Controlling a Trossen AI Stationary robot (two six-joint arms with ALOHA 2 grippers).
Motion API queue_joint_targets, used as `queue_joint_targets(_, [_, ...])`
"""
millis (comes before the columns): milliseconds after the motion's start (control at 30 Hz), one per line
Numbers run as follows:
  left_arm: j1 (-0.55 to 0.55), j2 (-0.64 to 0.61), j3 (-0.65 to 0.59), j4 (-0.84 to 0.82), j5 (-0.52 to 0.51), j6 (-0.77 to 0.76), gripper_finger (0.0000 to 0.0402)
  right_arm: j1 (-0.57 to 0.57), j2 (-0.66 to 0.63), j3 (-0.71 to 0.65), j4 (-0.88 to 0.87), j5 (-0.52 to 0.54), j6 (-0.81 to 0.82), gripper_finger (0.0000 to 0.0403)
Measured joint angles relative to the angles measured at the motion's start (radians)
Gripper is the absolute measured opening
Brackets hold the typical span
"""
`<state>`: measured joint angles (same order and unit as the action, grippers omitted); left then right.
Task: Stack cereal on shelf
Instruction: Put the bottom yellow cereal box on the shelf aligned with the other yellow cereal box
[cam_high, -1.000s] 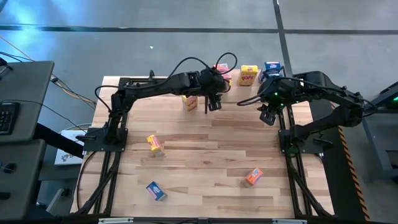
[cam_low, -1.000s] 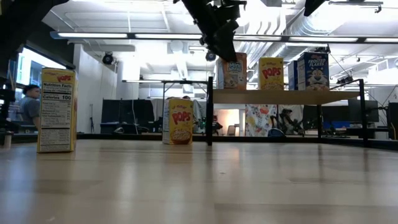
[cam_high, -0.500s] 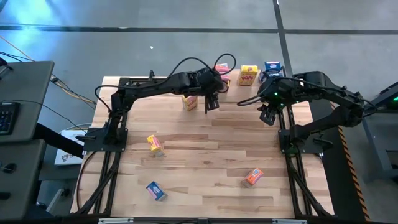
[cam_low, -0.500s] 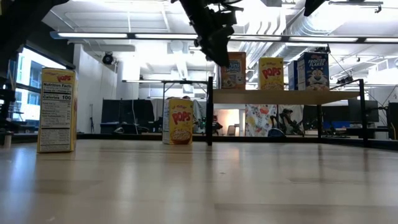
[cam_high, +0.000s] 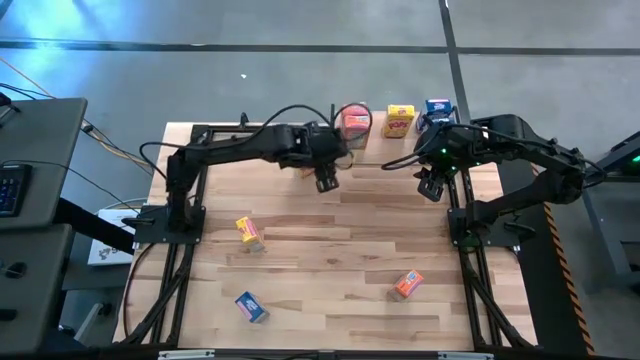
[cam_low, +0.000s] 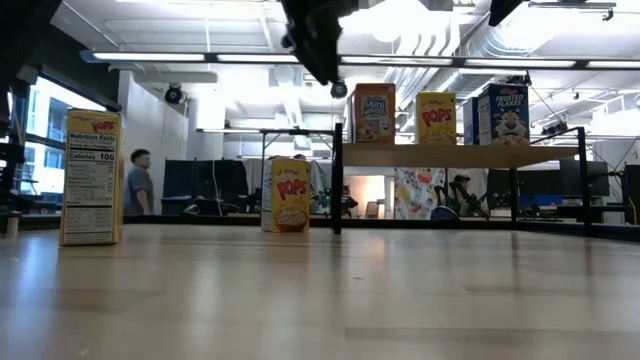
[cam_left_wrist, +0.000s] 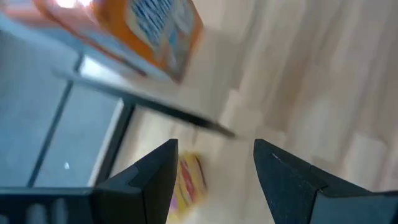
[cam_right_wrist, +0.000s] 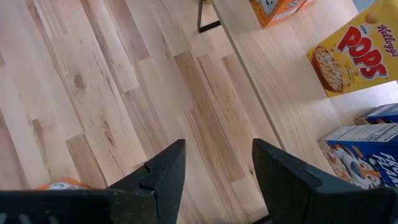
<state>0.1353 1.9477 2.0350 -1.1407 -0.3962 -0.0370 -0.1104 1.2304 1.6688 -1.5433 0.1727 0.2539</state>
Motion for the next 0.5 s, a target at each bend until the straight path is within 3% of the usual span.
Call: queue_joint_targets(500, [-0.098,-0.054,-0.001,-0.295,-0.012,-0.369,0.0202,0.000,0.000,0.000,0.000,0.000,0.000,0.0177])
